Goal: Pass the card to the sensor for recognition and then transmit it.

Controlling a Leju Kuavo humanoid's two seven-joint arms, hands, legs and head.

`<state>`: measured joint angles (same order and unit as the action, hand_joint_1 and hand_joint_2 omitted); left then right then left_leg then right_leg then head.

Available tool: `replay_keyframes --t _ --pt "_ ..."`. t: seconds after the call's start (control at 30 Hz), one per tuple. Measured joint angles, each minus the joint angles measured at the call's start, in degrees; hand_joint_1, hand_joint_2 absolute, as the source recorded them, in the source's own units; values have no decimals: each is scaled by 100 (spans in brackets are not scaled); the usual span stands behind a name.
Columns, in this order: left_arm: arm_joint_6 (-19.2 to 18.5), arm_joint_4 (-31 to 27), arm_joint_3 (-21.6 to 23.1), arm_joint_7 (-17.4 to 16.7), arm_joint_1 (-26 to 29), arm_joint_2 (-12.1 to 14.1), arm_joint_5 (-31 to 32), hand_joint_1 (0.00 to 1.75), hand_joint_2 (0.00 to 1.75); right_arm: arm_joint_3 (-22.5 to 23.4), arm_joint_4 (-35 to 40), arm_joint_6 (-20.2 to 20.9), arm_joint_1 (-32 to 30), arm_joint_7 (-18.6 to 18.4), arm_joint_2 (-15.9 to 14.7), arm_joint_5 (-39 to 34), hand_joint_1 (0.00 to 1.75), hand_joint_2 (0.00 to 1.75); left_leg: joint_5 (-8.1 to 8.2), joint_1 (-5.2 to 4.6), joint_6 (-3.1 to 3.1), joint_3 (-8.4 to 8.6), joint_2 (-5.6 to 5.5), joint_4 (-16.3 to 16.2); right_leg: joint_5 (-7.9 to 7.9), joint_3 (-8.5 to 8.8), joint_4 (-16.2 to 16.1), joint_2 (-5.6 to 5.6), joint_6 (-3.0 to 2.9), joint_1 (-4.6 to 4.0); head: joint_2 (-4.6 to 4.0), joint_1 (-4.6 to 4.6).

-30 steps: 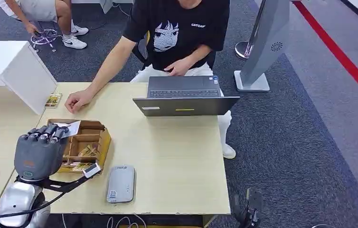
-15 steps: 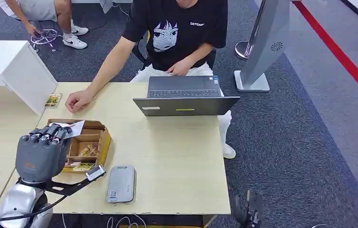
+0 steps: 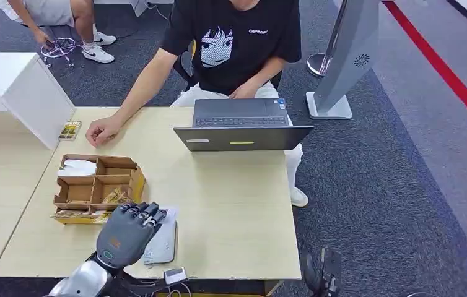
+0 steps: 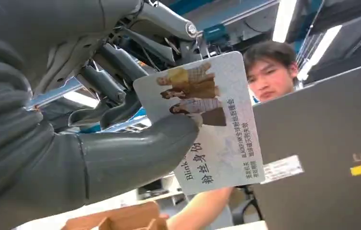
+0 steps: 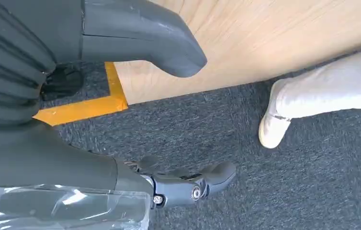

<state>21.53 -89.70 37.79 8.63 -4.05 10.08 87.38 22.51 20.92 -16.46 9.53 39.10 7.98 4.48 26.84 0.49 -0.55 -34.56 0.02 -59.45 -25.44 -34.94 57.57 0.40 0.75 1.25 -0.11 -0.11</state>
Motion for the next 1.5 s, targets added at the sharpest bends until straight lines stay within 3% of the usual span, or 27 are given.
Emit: replay_keyframes --t 0.6,0.87,1.1,1.5 --pt "-89 0 105 -2 17 2 -2 175 175 44 37 2 -47 6 31 70 0 175 -1 -1 -1 -2 0 0 0 1 0 0 0 1 0 0" --pt "-136 24 -39 -304 227 66 -120 175 175 77 77 61 -106 22 46 87 0 175 0 0 -1 -2 0 1 0 0 0 0 0 1 0 0" --pt "-83 547 -656 -313 515 72 20 175 175 131 129 109 -171 13 48 208 0 175 0 0 -1 -3 -1 1 -1 0 0 -2 1 1 0 2" --pt "-48 1163 -780 -365 594 -44 20 175 175 186 133 138 -194 -2 61 310 0 175 -1 -1 -2 -4 -2 0 -1 0 0 -4 2 1 0 2"
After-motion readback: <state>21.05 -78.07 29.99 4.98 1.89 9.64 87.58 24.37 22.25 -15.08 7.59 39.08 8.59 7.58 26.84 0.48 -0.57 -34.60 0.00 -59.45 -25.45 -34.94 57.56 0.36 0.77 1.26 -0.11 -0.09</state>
